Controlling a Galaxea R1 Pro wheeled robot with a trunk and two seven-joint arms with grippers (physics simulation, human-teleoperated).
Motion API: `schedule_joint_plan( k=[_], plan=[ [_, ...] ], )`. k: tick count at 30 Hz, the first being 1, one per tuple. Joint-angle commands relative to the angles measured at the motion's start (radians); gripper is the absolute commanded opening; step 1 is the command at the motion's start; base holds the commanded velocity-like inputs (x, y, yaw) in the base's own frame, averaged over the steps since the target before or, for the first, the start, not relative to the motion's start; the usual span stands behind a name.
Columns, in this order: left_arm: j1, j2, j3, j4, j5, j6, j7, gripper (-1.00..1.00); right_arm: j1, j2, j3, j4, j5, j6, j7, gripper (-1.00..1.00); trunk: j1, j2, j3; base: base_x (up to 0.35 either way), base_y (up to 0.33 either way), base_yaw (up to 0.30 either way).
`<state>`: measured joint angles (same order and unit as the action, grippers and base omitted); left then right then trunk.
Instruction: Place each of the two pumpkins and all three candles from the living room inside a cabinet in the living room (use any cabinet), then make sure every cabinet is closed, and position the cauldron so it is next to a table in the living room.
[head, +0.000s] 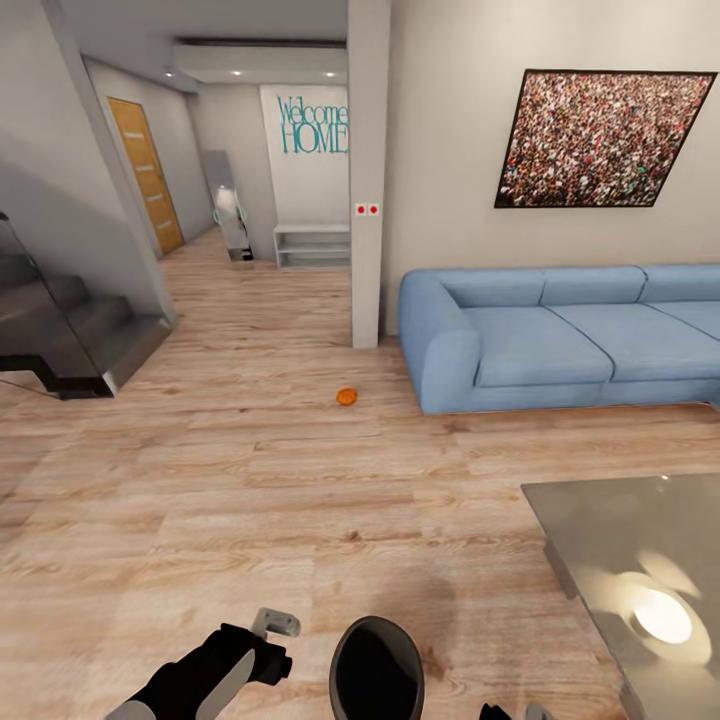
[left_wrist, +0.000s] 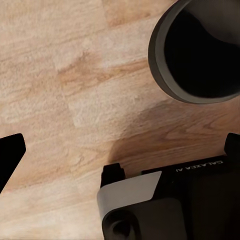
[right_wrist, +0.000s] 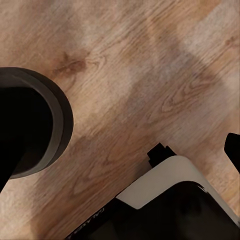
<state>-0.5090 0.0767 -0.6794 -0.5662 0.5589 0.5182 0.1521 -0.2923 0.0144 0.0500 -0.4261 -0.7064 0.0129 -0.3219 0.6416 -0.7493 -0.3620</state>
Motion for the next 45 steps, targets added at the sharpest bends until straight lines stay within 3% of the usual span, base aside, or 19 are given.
schedule_joint_plan(
  k=[1, 5, 9, 12, 15, 20, 22, 28, 35, 40, 45],
  plan=[
    [-0.001, 0.001, -0.008, -0.002, 0.012, 0.003, 0.009, 1.00, 0.000, -0.001, 0.006, -0.002, -0.005, 0.001, -0.007, 1.00, -0.004, 0.006, 0.002, 0.000, 0.000, 0.000],
    [-0.002, -0.001, -0.007, 0.007, 0.021, 0.003, 0.013, 1.00, 0.000, 0.004, 0.016, -0.005, 0.019, -0.001, -0.011, 1.00, -0.019, 0.034, 0.015, 0.000, 0.000, 0.000],
    [-0.002, -0.002, 0.012, 0.010, 0.036, 0.004, 0.017, 1.00, -0.001, 0.006, 0.017, -0.002, 0.093, -0.021, -0.012, 1.00, -0.034, 0.062, 0.027, 0.000, 0.000, 0.000],
    [-0.002, -0.002, 0.099, 0.018, 0.063, 0.002, 0.016, 1.00, 0.000, 0.008, 0.019, 0.001, 0.150, -0.043, -0.012, 1.00, -0.046, 0.083, 0.036, 0.000, 0.000, 0.000],
    [-0.002, -0.006, 0.151, 0.043, 0.069, -0.009, 0.015, 1.00, 0.000, 0.009, 0.030, 0.002, 0.202, -0.044, -0.008, 1.00, -0.057, 0.104, 0.046, 0.000, 0.000, 0.000],
    [-0.002, -0.056, 0.170, 0.117, 0.063, -0.112, 0.019, 1.00, -0.001, 0.029, 0.090, 0.001, 0.263, 0.025, -0.015, 1.00, -0.077, 0.139, 0.062, 0.000, 0.000, 0.000],
    [-0.002, -0.072, 0.170, 0.150, 0.059, -0.145, 0.021, 1.00, -0.006, 0.038, 0.119, 0.001, 0.271, 0.064, -0.016, 1.00, -0.084, 0.153, 0.068, 0.000, 0.000, 0.000],
    [-0.002, -0.086, 0.170, 0.172, 0.053, -0.167, 0.022, 1.00, -0.051, 0.063, 0.143, 0.002, 0.276, 0.097, -0.014, 1.00, -0.107, 0.195, 0.087, 0.000, 0.000, 0.000],
    [-0.002, -0.104, 0.163, 0.172, -0.018, -0.170, 0.023, 1.00, -0.101, 0.113, 0.161, -0.002, 0.277, 0.101, -0.013, 1.00, -0.134, 0.244, 0.109, 0.000, 0.000, 0.000],
    [-0.002, -0.121, 0.162, 0.164, -0.029, -0.174, 0.023, 1.00, -0.120, 0.128, 0.178, 0.000, 0.276, 0.064, -0.015, 1.00, -0.153, 0.279, 0.124, 0.000, 0.000, 0.000],
    [-0.002, -0.125, 0.160, 0.167, -0.032, -0.242, 0.023, 1.00, -0.122, 0.128, 0.182, 0.001, 0.277, -0.001, -0.015, 1.00, -0.172, 0.314, 0.140, 0.000, 0.000, 0.000]
  ],
)
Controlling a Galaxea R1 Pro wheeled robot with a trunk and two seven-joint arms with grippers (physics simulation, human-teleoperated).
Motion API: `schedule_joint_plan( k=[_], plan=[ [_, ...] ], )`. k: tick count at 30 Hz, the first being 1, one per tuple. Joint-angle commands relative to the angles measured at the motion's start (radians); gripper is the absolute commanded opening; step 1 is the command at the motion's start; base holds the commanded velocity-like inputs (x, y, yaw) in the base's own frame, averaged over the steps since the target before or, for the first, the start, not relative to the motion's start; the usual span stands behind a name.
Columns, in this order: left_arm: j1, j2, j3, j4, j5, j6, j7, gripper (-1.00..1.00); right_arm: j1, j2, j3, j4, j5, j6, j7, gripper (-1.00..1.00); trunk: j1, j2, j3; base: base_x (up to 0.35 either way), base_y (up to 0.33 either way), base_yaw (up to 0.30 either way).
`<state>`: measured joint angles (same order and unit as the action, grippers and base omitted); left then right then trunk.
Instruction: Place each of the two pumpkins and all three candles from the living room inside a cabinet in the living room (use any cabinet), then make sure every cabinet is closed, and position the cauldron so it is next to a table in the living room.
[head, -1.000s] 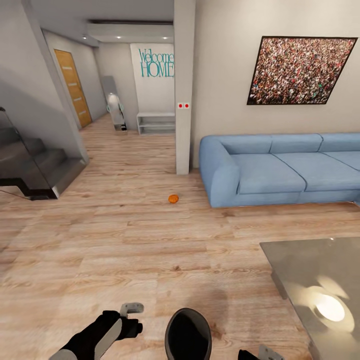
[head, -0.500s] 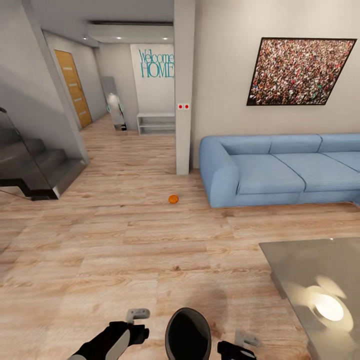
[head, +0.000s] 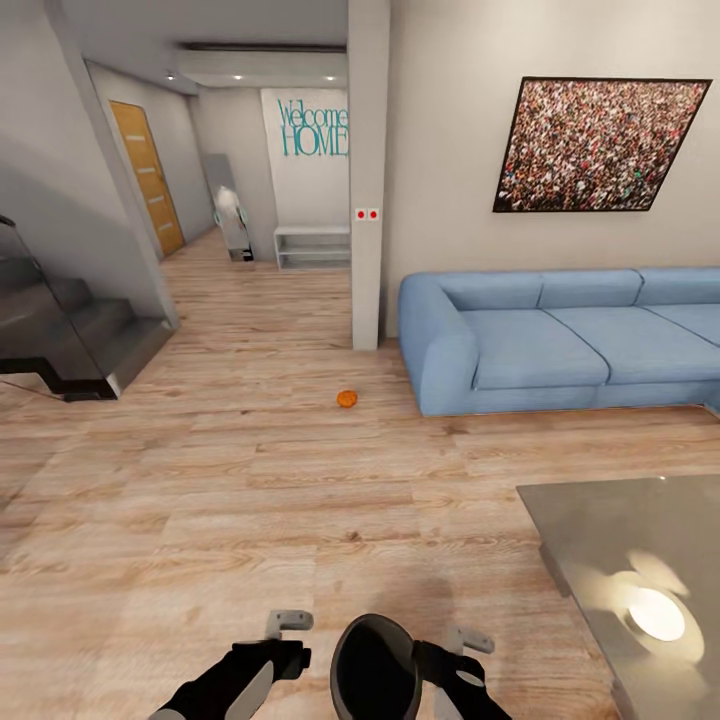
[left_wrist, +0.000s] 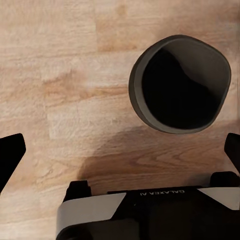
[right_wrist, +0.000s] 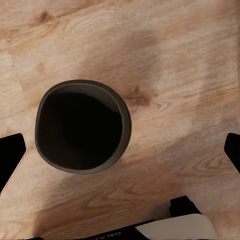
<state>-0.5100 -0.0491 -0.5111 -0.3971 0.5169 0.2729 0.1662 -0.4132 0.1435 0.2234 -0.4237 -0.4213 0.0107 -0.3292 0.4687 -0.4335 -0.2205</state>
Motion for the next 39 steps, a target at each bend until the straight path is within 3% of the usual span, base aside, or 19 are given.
schedule_joint_plan(
  k=[1, 5, 16, 31, 39],
  plan=[
    [-0.001, 0.001, -0.011, -0.002, 0.010, -0.003, 0.009, 1.00, -0.001, -0.001, 0.009, -0.001, -0.008, -0.004, -0.008, 1.00, -0.003, 0.006, 0.001, 0.000, 0.000, 0.000],
    [-0.001, 0.000, -0.025, -0.006, 0.007, -0.011, 0.009, 1.00, 0.000, -0.001, 0.009, -0.002, -0.008, -0.019, -0.008, 1.00, -0.019, 0.034, 0.014, 0.000, 0.000, 0.000],
    [0.000, 0.000, -0.032, -0.012, 0.008, -0.015, 0.005, 1.00, 0.000, -0.003, 0.009, -0.001, -0.008, -0.050, -0.008, 1.00, -0.019, 0.034, 0.014, 0.000, 0.000, 0.000],
    [0.000, -0.006, -0.030, -0.023, 0.012, -0.012, 0.000, 1.00, 0.000, -0.001, 0.011, 0.000, -0.008, -0.047, 0.003, 1.00, 0.039, -0.071, -0.033, 0.000, 0.000, 0.000],
    [0.000, -0.019, -0.028, -0.094, 0.022, 0.002, 0.006, 1.00, 0.000, -0.002, 0.011, 0.000, -0.008, -0.046, 0.004, 1.00, 0.069, -0.127, -0.058, 0.000, 0.000, 0.000]
  ],
)
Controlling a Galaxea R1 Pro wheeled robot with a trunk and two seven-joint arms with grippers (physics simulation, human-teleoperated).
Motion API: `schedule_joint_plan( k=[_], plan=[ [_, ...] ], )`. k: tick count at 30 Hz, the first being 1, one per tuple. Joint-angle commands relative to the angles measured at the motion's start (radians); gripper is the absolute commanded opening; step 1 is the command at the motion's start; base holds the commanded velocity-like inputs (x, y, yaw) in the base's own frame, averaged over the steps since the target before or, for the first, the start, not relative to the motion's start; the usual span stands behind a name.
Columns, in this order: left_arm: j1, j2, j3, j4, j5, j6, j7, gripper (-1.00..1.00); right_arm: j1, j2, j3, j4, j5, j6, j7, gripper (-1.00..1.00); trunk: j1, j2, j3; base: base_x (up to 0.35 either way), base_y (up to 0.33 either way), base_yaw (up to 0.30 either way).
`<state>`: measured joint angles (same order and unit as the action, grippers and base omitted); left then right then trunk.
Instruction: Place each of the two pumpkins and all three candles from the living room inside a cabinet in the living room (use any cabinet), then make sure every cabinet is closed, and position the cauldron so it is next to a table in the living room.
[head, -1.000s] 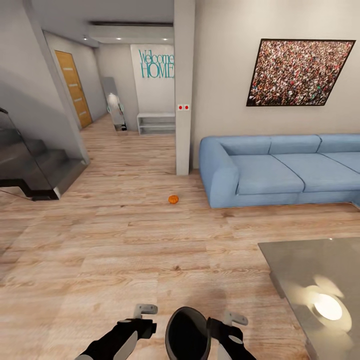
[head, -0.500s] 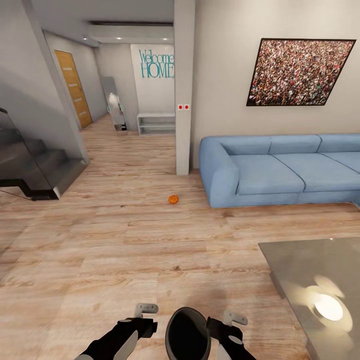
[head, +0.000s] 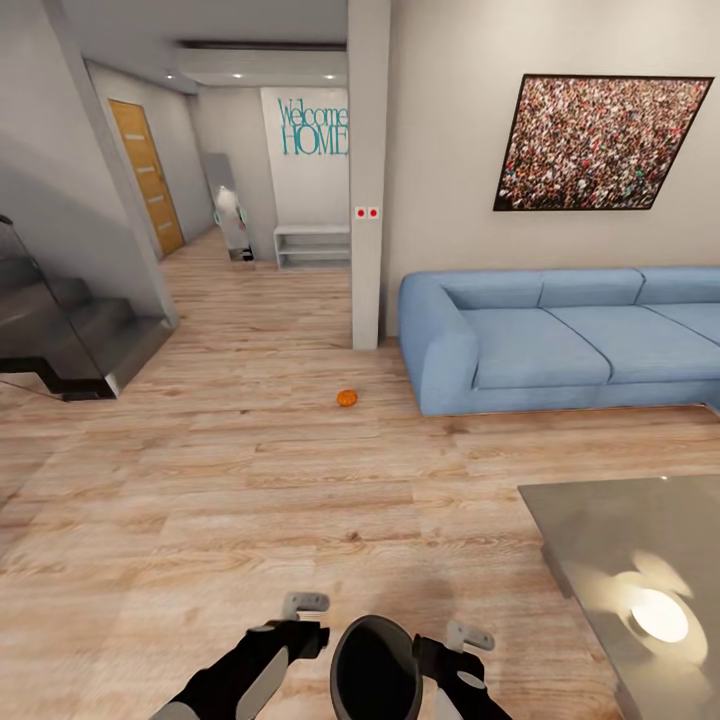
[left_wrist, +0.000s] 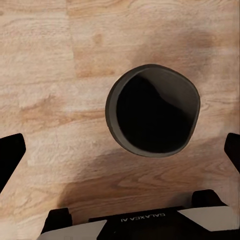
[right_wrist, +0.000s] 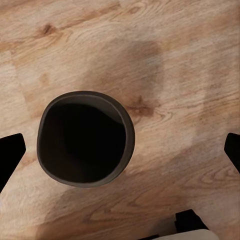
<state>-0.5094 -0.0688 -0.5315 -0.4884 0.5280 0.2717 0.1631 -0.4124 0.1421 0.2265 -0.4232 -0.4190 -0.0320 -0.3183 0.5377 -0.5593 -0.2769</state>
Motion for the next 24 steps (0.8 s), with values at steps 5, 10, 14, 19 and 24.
schedule_joint_plan(
  k=[5, 10, 14, 19, 24],
  plan=[
    [-0.001, -0.001, -0.008, -0.012, 0.006, 0.004, 0.010, 1.00, -0.001, 0.000, 0.008, 0.001, -0.010, 0.000, -0.008, 1.00, 0.020, -0.037, -0.017, 0.000, 0.000, 0.000],
    [-0.001, -0.008, -0.008, -0.013, 0.003, 0.004, 0.010, 1.00, -0.001, 0.000, 0.008, 0.011, -0.010, 0.005, -0.007, 1.00, 0.039, -0.072, -0.033, 0.000, 0.000, 0.000],
    [-0.001, -0.010, -0.008, -0.013, 0.003, 0.004, 0.010, 1.00, -0.001, 0.001, 0.009, 0.036, -0.009, 0.001, -0.007, 1.00, 0.054, -0.100, -0.046, 0.000, 0.000, 0.000],
    [-0.001, -0.012, -0.010, -0.013, 0.000, 0.003, 0.011, 1.00, -0.001, -0.001, 0.009, 0.042, -0.009, -0.003, -0.007, 1.00, 0.073, -0.135, -0.061, 0.000, 0.000, 0.000],
    [-0.001, -0.011, -0.010, -0.013, -0.001, 0.003, 0.012, 1.00, -0.001, 0.000, 0.019, 0.043, -0.009, -0.007, -0.007, 1.00, 0.092, -0.170, -0.077, 0.000, 0.000, 0.000]
  ],
)
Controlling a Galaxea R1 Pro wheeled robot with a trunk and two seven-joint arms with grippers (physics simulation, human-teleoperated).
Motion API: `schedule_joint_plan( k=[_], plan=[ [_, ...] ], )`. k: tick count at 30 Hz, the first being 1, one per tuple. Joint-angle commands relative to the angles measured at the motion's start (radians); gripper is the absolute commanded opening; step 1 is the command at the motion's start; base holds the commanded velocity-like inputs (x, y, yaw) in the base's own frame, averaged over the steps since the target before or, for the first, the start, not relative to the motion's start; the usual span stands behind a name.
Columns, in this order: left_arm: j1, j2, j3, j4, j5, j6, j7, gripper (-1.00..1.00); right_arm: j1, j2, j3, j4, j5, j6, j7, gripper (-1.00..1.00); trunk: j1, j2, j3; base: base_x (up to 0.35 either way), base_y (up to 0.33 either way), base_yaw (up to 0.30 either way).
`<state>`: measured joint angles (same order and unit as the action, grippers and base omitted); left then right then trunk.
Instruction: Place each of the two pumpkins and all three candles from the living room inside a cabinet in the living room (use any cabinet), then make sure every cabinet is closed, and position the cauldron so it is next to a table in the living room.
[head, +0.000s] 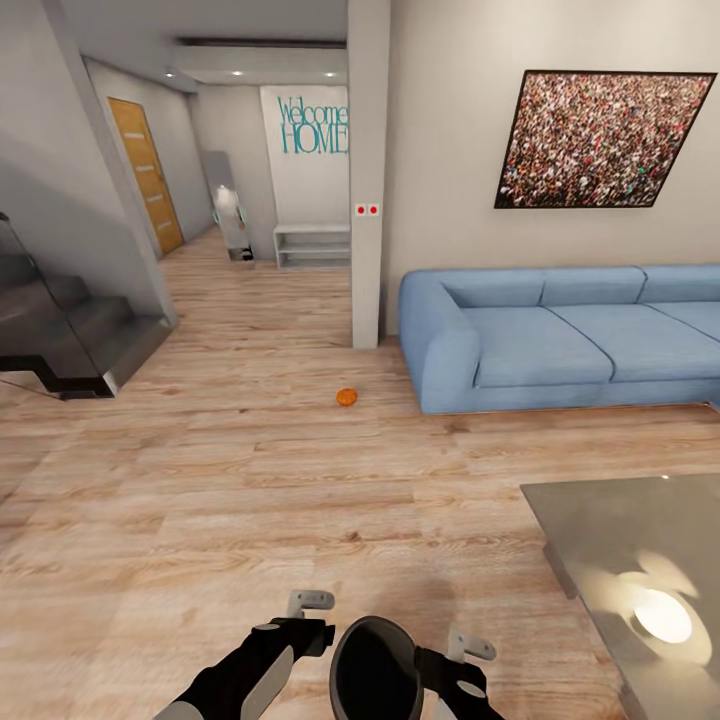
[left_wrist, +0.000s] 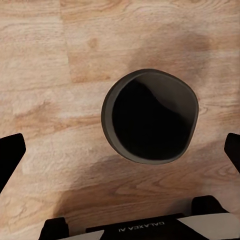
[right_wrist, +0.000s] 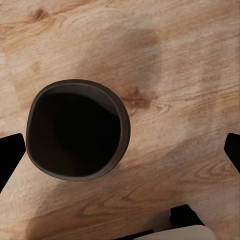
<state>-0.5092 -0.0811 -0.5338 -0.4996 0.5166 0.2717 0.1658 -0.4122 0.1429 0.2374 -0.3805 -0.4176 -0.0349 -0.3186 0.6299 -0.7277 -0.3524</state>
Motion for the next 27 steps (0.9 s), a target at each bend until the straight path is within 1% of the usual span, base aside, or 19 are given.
schedule_joint_plan(
  k=[1, 15, 21, 23, 27],
  plan=[
    [-0.001, 0.000, -0.008, -0.002, 0.011, 0.003, 0.010, 1.00, -0.001, 0.000, 0.010, 0.000, -0.010, -0.004, -0.007, 1.00, 0.004, -0.008, -0.004, 0.000, 0.000, 0.000],
    [-0.001, 0.000, -0.009, -0.001, 0.012, 0.003, 0.009, 1.00, -0.001, 0.000, 0.013, 0.000, -0.010, -0.017, -0.006, 1.00, 0.058, -0.106, -0.048, 0.000, 0.000, 0.000],
    [-0.001, -0.004, -0.011, 0.001, 0.011, 0.002, 0.009, 1.00, -0.001, 0.000, 0.013, 0.000, -0.010, -0.017, -0.005, 1.00, 0.081, -0.148, -0.067, 0.000, 0.000, 0.000],
    [-0.001, -0.005, -0.016, 0.001, 0.010, 0.001, 0.009, 1.00, -0.001, 0.000, 0.013, 0.000, -0.010, -0.017, -0.005, 1.00, 0.088, -0.162, -0.073, 0.000, 0.000, 0.000],
    [0.000, -0.005, -0.040, 0.002, 0.010, 0.000, 0.009, 1.00, -0.001, 0.000, 0.013, 0.000, -0.010, -0.018, -0.005, 1.00, 0.104, -0.190, -0.086, 0.000, 0.000, 0.000]
  ],
)
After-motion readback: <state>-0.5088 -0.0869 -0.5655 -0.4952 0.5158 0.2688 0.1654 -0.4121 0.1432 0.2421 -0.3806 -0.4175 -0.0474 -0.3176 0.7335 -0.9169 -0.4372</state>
